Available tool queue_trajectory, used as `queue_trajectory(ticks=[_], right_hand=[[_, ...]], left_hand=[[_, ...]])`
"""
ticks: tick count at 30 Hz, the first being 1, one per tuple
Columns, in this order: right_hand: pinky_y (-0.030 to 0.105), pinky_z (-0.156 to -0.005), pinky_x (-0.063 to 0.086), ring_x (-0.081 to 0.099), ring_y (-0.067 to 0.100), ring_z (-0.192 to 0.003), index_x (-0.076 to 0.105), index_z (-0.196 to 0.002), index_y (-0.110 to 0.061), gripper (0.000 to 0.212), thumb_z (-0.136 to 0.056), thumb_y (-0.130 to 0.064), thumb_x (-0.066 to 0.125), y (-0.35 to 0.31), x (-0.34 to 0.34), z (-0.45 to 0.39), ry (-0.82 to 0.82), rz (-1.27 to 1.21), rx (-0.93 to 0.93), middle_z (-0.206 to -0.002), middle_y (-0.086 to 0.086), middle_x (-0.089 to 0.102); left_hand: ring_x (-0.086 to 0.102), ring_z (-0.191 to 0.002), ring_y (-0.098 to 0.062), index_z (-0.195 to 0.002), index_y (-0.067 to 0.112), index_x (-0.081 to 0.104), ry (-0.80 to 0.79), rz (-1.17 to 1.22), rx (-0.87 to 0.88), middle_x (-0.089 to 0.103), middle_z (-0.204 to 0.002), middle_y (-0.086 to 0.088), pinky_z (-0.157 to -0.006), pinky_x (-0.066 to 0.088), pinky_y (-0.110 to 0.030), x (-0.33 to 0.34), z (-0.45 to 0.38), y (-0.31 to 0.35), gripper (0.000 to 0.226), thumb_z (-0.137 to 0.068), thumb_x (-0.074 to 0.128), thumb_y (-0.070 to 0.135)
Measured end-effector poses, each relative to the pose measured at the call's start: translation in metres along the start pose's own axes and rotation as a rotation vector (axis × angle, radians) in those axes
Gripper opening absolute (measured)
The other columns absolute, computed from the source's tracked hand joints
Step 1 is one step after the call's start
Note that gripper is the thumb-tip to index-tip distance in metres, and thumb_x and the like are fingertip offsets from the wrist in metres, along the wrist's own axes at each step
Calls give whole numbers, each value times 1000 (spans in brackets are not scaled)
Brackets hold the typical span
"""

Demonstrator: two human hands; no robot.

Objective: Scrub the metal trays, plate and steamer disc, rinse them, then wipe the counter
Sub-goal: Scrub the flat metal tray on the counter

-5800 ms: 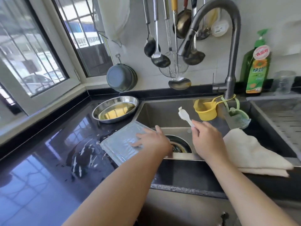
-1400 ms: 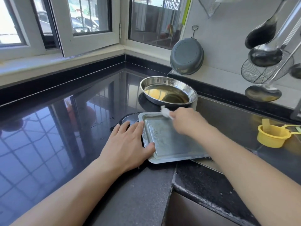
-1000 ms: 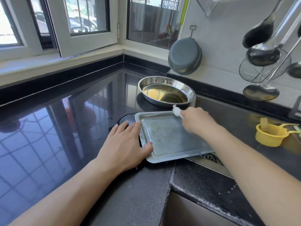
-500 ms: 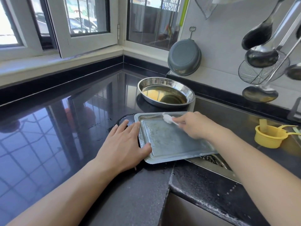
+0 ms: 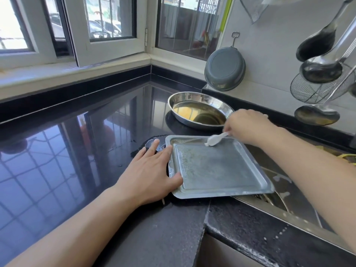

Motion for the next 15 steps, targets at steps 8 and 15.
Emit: queue_trajectory(ticks=[8,15], right_hand=[[39,-73,56,65,25,-89,79,-91,-33,17,-88,-22,67,-58,9,-11,4,-297,-171,-98,-9,66],[35,-72,53,62,22,-83,80,-99,-40,15,-92,-29,72,58,25,38,-168,-167,131,-98,-10,62]], left_hand=[[-9,-159,-9,-163,23,21,-8,-2,12,20,-172,4,-127,1,-31,-4,3,3,76,-97,43,53],[-6,-159,-11,-160,23,26,-1,0,8,24,-171,4,-127,1,-32,-3,3,3,73,-96,42,53]])
Point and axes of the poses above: each hand's wrist, its own z-axis away from the middle knuckle, its own x-axis out of the palm, y = z × x, the point moved 6 cm from there along -z, towards the middle knuckle
